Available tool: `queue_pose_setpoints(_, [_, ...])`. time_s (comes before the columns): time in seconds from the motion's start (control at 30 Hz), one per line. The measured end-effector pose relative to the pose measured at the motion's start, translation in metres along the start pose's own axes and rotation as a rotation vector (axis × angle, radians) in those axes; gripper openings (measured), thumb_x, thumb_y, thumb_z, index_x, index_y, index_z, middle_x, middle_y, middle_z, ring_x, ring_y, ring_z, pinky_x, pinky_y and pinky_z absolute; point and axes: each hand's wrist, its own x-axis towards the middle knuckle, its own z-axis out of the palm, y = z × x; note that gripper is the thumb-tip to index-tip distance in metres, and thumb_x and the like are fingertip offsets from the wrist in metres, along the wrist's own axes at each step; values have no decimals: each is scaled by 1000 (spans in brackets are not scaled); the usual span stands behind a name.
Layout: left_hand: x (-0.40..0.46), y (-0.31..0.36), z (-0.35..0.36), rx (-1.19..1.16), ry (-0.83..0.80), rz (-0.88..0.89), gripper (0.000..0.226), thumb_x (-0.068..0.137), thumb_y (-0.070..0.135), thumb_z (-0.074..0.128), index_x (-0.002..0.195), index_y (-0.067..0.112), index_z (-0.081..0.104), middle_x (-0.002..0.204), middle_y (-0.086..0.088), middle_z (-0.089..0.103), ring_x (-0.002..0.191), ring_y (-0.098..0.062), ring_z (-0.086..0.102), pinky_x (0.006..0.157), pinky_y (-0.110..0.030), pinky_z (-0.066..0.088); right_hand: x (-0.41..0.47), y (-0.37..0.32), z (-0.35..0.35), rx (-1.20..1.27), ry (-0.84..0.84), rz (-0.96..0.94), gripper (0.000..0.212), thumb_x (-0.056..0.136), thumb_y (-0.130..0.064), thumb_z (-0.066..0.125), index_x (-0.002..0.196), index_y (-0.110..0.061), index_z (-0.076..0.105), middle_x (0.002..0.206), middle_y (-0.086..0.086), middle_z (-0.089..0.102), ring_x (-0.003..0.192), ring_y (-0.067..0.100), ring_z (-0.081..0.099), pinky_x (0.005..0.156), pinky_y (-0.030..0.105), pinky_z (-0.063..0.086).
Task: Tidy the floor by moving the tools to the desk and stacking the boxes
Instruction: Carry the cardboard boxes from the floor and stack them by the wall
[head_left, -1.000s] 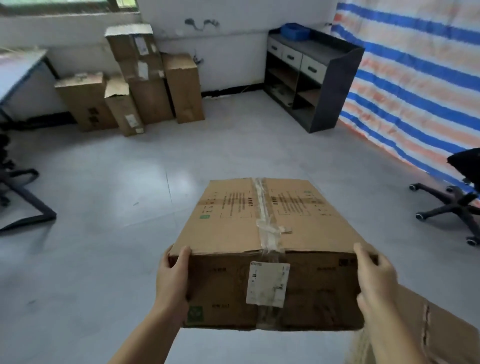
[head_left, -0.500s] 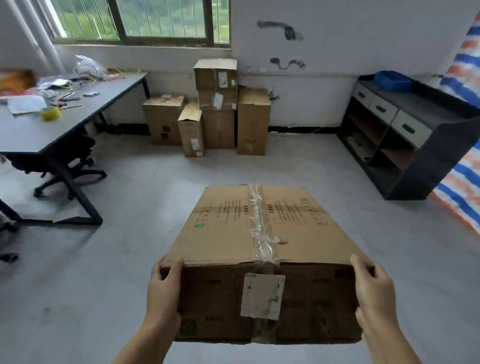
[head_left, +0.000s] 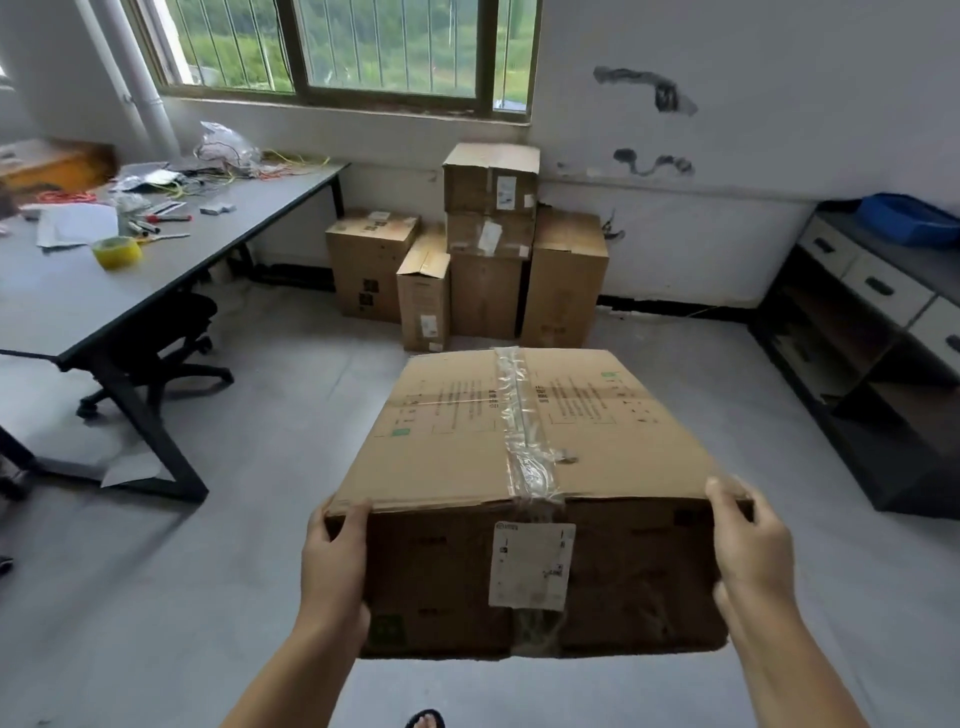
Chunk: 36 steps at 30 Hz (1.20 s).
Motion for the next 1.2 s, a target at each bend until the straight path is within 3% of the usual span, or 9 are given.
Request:
queue_pose_setpoints(0.13, [85, 45, 34, 14, -17, 31, 29, 96, 26, 50, 124, 19, 46, 108, -6, 56, 94, -21, 56, 79, -41, 50, 50, -24, 79, 9, 20, -14, 34, 93, -24, 58, 123, -9, 57, 108, 5, 59, 103, 22, 56, 90, 36, 46])
queue_pose_setpoints(0.27, [153, 80, 73, -8, -49, 70, 24, 96, 26, 50, 119, 24, 45, 102, -1, 56, 90, -17, 56, 68, -34, 49, 99, -47, 140, 13, 57, -38, 39, 93, -28, 57, 128, -12, 54, 114, 5, 57, 107, 22, 55, 95, 40, 47])
queue_pose_setpoints(0.57, [328, 139, 200, -47, -63, 171, 26, 96, 26, 50, 122, 23, 48, 104, -4, 60, 88, -17, 60, 59, -31, 50, 268, -106, 286, 94, 68, -162, 34, 91, -32, 58, 121, -19, 59, 116, 6, 59, 109, 25, 58, 95, 46, 49])
queue_pose_setpoints(0.7, [415, 167, 273, -107, -57, 211, 28, 95, 25, 52, 123, 22, 48, 111, -8, 60, 94, -20, 61, 59, -29, 50, 363, -136, 358, 111, 68, -208, 45, 82, -44, 61, 122, -24, 60, 121, 9, 59, 112, 25, 57, 99, 48, 46])
queue_pose_setpoints(0.93, [555, 229, 377, -179, -15, 279, 37, 93, 27, 55, 129, 17, 48, 114, -8, 60, 89, -15, 61, 53, -22, 52, 503, -202, 482, 175, 20, -261, 65, 63, -61, 59, 119, -27, 62, 121, 5, 60, 111, 22, 58, 97, 47, 48])
queue_pose_setpoints(1.0, [595, 245, 400, -196, -15, 300, 37, 93, 25, 55, 129, 16, 49, 116, -9, 60, 91, -15, 61, 60, -24, 54, 535, -211, 515, 186, 15, -273, 67, 61, -64, 58, 120, -30, 61, 122, 5, 59, 111, 22, 58, 97, 48, 48])
queue_pose_setpoints(1.07, [635, 261, 425, -204, -33, 309, 36, 93, 24, 55, 127, 15, 50, 116, -11, 61, 90, -16, 61, 70, -30, 56, 566, -221, 548, 203, 12, -287, 64, 66, -61, 58, 120, -28, 61, 122, 5, 59, 111, 22, 58, 97, 47, 48])
queue_pose_setpoints(1.2, [728, 288, 472, -222, -94, 318, 29, 94, 23, 54, 122, 19, 51, 99, -1, 63, 81, -10, 62, 64, -28, 58, 635, -238, 627, 232, 55, -351, 51, 79, -43, 59, 123, -19, 60, 122, 9, 59, 113, 24, 57, 99, 43, 47])
